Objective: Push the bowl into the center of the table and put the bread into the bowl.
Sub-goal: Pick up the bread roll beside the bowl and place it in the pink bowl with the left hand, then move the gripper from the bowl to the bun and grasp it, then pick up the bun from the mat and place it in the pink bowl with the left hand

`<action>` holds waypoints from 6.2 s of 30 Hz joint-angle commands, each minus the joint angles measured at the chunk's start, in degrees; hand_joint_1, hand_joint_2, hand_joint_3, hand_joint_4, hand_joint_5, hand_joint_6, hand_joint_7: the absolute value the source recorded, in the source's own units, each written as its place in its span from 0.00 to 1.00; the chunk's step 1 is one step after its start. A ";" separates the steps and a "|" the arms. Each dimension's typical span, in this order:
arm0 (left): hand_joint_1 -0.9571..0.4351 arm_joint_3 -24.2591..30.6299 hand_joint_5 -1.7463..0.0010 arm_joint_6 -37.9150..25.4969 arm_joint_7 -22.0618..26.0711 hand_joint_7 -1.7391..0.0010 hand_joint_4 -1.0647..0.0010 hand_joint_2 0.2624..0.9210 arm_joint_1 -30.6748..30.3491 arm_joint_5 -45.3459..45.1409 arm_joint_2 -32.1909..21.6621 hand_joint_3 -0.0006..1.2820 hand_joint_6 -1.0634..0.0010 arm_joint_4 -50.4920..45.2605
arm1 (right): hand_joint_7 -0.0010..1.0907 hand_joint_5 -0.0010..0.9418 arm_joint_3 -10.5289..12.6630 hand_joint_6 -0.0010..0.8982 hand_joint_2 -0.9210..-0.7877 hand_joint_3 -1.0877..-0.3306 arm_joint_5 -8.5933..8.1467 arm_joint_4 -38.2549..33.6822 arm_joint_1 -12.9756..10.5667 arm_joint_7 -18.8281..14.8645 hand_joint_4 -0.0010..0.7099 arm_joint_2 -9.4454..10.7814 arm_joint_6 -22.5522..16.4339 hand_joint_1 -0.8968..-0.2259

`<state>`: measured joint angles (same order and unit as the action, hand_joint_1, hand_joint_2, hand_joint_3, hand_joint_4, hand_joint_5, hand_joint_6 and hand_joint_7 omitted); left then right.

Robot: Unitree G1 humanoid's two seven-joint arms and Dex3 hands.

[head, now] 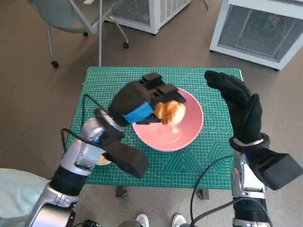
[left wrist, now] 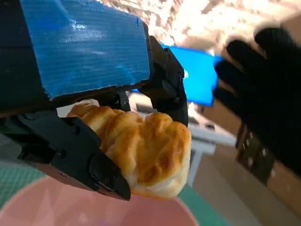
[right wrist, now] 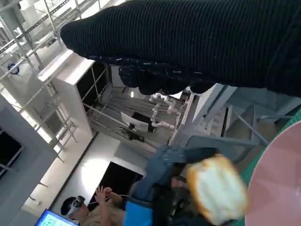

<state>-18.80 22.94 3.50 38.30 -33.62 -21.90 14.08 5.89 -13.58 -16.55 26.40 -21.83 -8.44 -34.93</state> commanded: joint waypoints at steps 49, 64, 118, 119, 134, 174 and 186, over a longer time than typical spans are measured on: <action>0.38 19.07 1.00 2.33 28.44 1.00 0.87 0.74 -11.29 33.52 -16.14 0.00 0.71 -13.82 | 0.42 0.00 -0.62 0.00 0.00 0.42 0.87 0.22 -1.75 1.57 0.17 1.32 -0.36 0.24; 0.45 22.23 1.00 -6.25 38.43 0.98 0.85 0.71 -17.40 35.26 -25.31 0.00 0.66 -15.29 | 0.42 0.00 -0.56 0.00 0.00 0.42 -0.23 -0.34 -1.22 0.51 0.17 0.78 0.53 0.25; 0.74 4.34 0.99 -27.66 30.90 0.97 0.35 0.87 -23.51 5.12 -20.60 0.03 0.28 -15.91 | 0.42 0.00 -0.46 0.00 0.00 0.41 -1.79 -0.42 -0.99 -2.02 0.15 -0.03 2.26 0.26; 0.76 4.45 0.98 -27.10 30.19 0.97 0.24 0.90 -23.58 4.82 -20.53 0.03 0.21 -15.74 | 0.42 0.00 -0.45 0.00 0.00 0.41 -1.80 -0.42 -0.99 -2.04 0.15 -0.04 2.26 0.26; 0.69 10.80 0.47 -16.35 25.12 0.35 0.22 0.98 -23.06 9.16 -21.52 0.00 0.33 -14.60 | 0.42 0.00 -0.34 0.00 0.00 0.41 -1.79 -0.35 -1.03 -2.02 0.15 -0.14 2.40 0.26; 0.69 11.71 0.40 -1.92 13.47 0.35 0.28 0.99 1.44 18.27 -0.29 0.01 0.34 -7.93 | 0.42 0.00 -0.19 0.00 0.00 0.42 -2.10 -1.88 0.04 -2.59 0.15 -0.38 2.03 0.25; 0.69 5.36 0.40 3.36 14.19 0.33 0.30 1.00 7.90 15.20 3.53 0.02 0.37 5.20 | 0.42 0.00 0.47 0.00 0.00 0.41 -1.68 0.08 -1.31 -1.98 0.15 -0.99 2.12 0.27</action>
<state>-12.50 25.37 17.59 44.73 -17.48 -18.71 16.47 6.04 -15.55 -16.63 26.66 -23.90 -8.84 -33.57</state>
